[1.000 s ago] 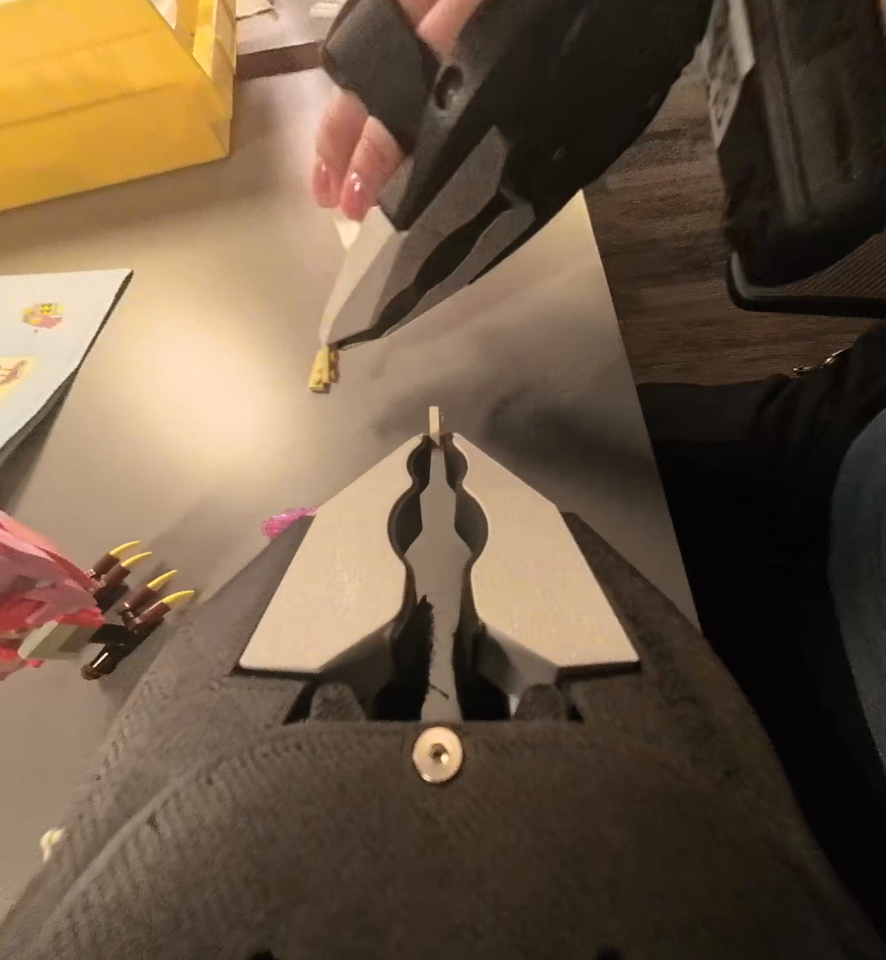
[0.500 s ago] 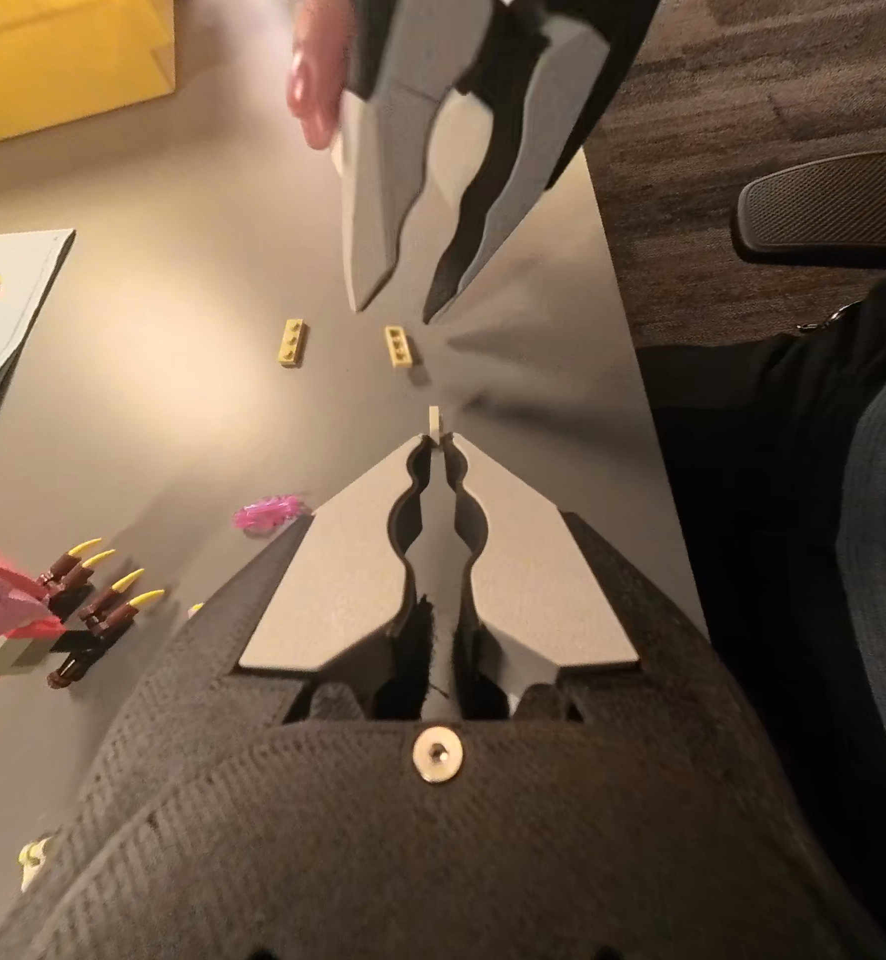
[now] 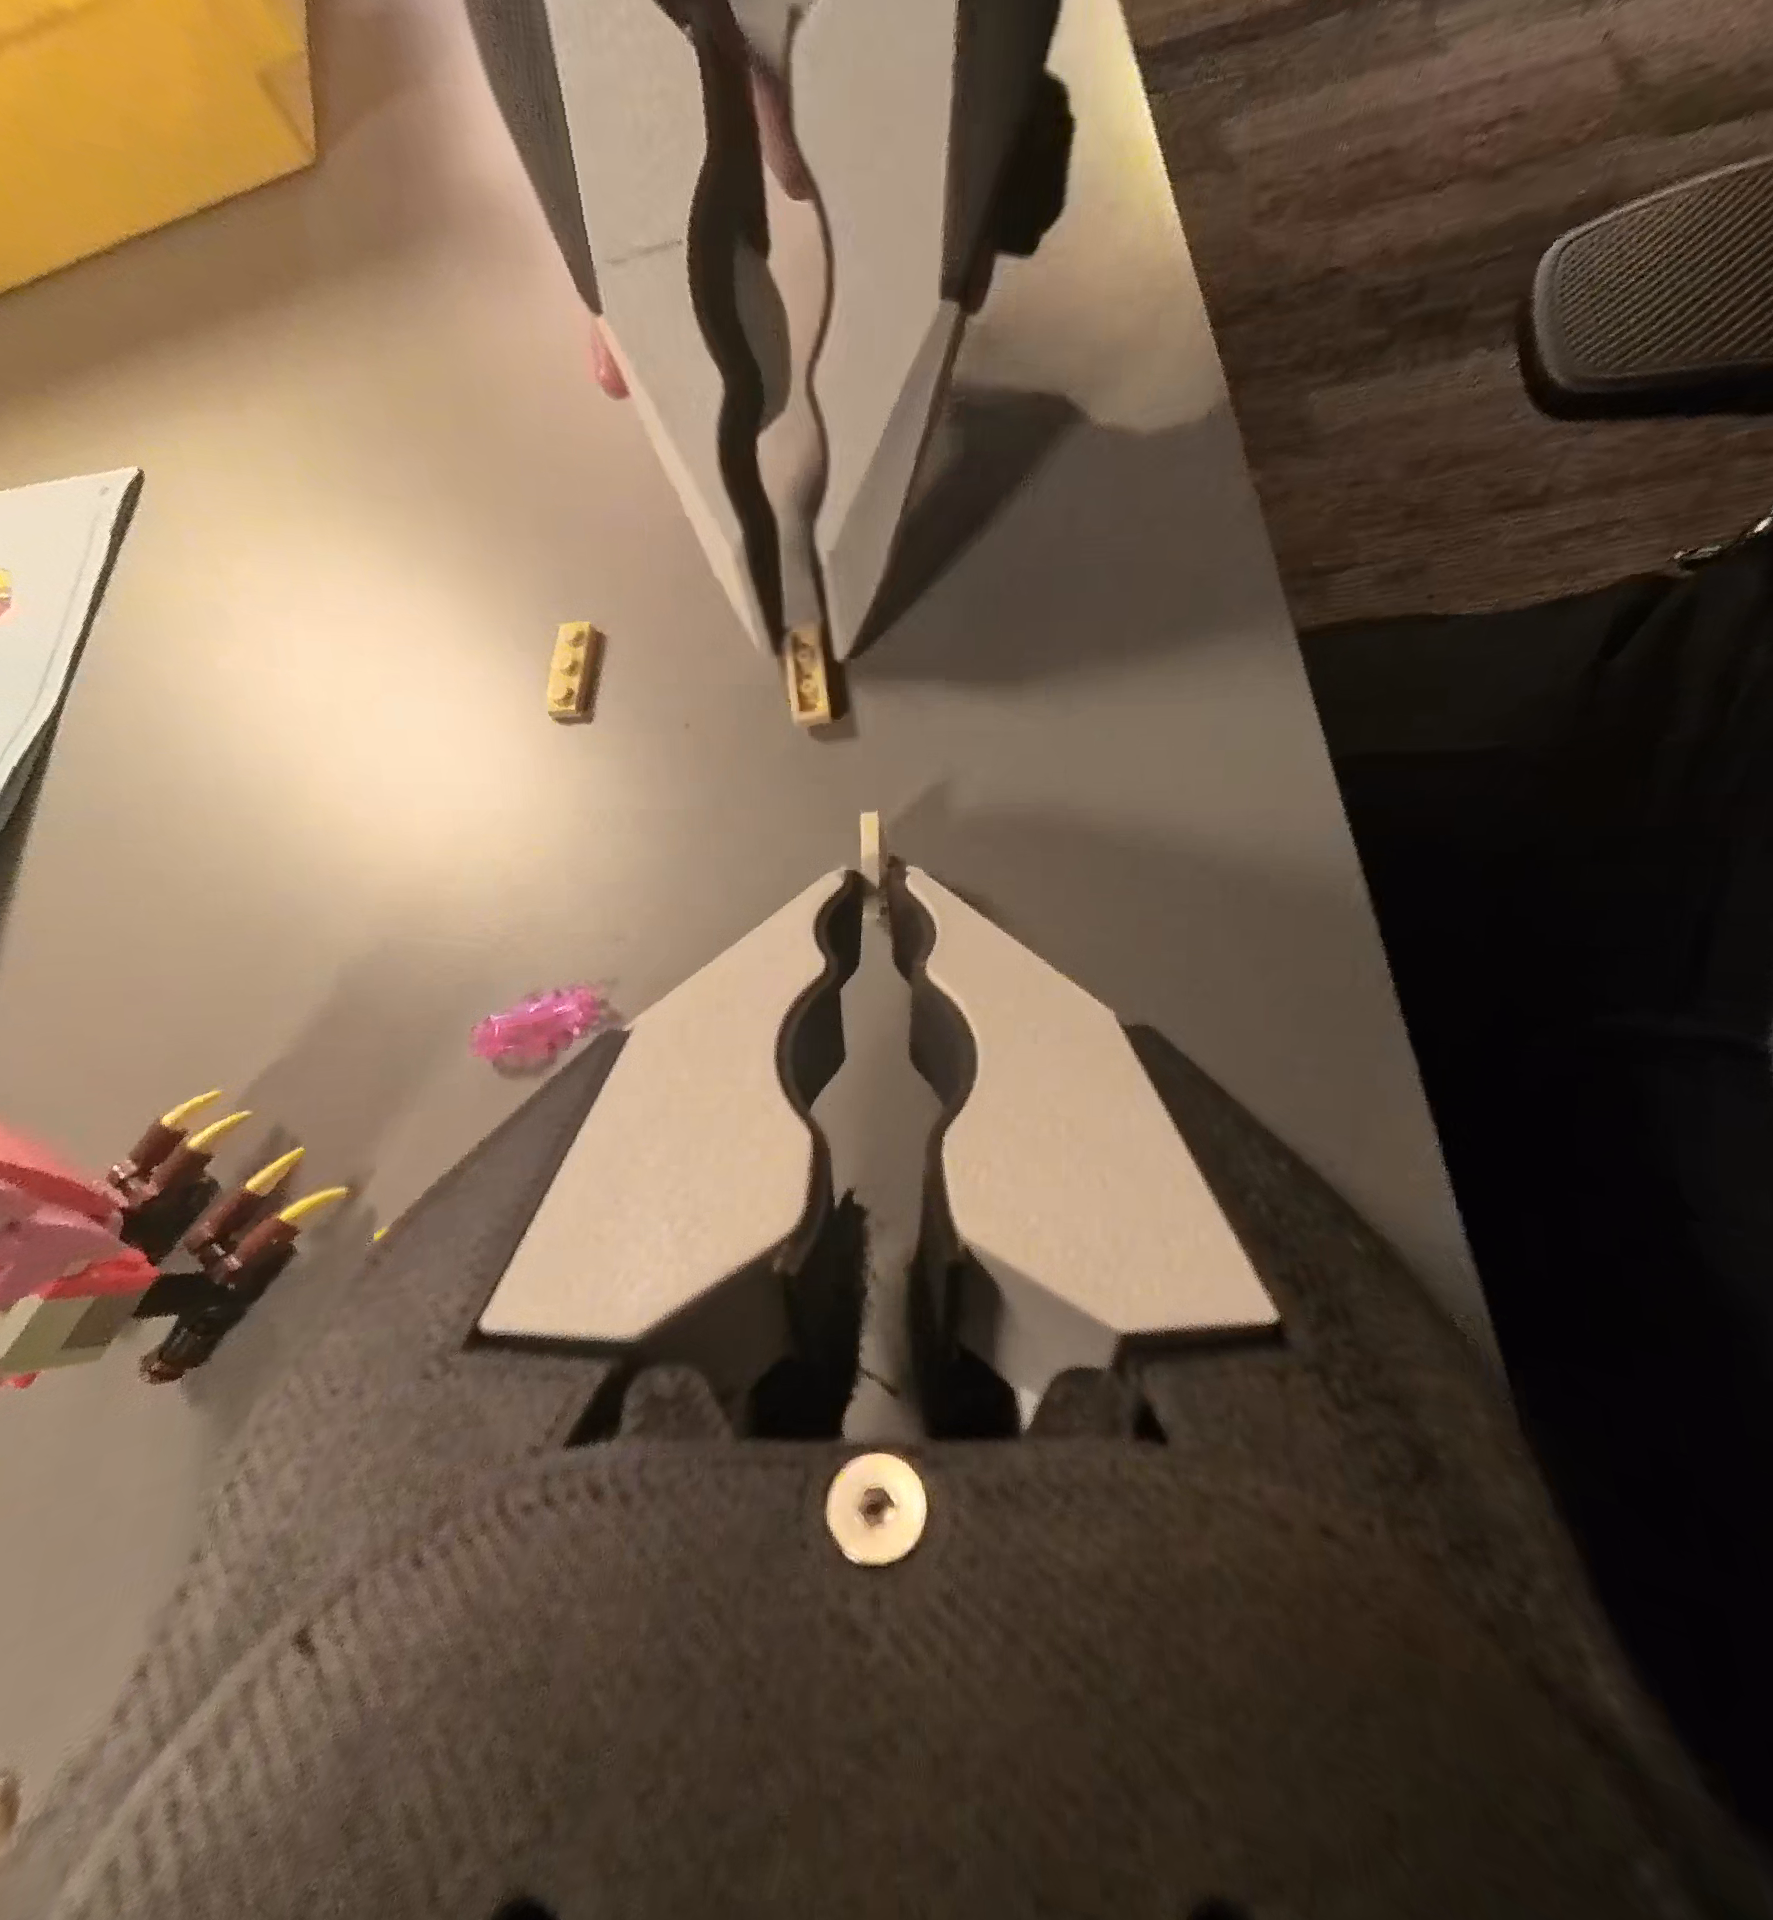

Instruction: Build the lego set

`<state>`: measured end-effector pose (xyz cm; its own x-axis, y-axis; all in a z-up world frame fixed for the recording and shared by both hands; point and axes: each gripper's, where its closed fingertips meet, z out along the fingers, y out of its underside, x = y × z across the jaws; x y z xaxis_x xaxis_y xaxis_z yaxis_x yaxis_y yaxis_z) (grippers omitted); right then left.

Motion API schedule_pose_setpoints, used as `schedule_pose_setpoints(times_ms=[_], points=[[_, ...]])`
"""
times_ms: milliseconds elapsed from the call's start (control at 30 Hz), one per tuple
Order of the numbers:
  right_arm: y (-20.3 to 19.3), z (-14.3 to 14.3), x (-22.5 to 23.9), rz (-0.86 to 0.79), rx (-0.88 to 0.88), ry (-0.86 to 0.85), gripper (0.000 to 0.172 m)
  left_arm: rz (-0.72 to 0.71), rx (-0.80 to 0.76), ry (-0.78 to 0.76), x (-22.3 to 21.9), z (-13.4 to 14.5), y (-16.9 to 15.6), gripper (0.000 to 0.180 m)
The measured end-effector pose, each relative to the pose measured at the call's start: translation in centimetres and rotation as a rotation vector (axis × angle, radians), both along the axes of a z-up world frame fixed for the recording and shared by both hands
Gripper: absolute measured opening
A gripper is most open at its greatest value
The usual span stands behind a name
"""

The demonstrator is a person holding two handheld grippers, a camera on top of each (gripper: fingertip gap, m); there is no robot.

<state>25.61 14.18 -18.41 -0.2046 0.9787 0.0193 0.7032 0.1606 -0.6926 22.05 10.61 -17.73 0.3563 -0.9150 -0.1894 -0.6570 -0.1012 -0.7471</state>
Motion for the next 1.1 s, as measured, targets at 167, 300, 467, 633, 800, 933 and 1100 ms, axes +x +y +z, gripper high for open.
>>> schedule_pose_setpoints(times_ms=[167,300,467,633,800,933,1100], points=[[0.8,0.3,-0.3,0.025,0.191,-0.028,0.006,-0.003,0.022,0.017,0.0,-0.1,0.1,0.004],[1.2,1.3,-0.8,0.137,0.591,-0.031,0.006,0.007,-0.031,-0.015,-0.1,0.0,0.0,0.003],[0.4,2.6,-2.0,0.308,1.017,-0.037,0.006,0.023,-0.081,-0.054,-0.1,0.2,0.1,0.003],[-0.6,2.2,-2.5,0.470,1.278,-0.096,0.006,0.031,-0.087,-0.060,-0.1,0.1,0.3,0.003],[-1.0,1.1,-2.3,0.398,1.078,-0.142,0.006,0.047,-0.049,-0.056,-0.3,0.4,0.7,0.003],[-0.4,1.3,-2.4,0.072,0.610,-0.139,0.005,0.049,0.100,0.032,-0.9,0.4,1.5,0.003],[-0.4,1.2,-2.6,-0.299,0.013,-0.155,0.006,0.038,0.415,0.258,-1.9,0.4,2.6,0.003]])
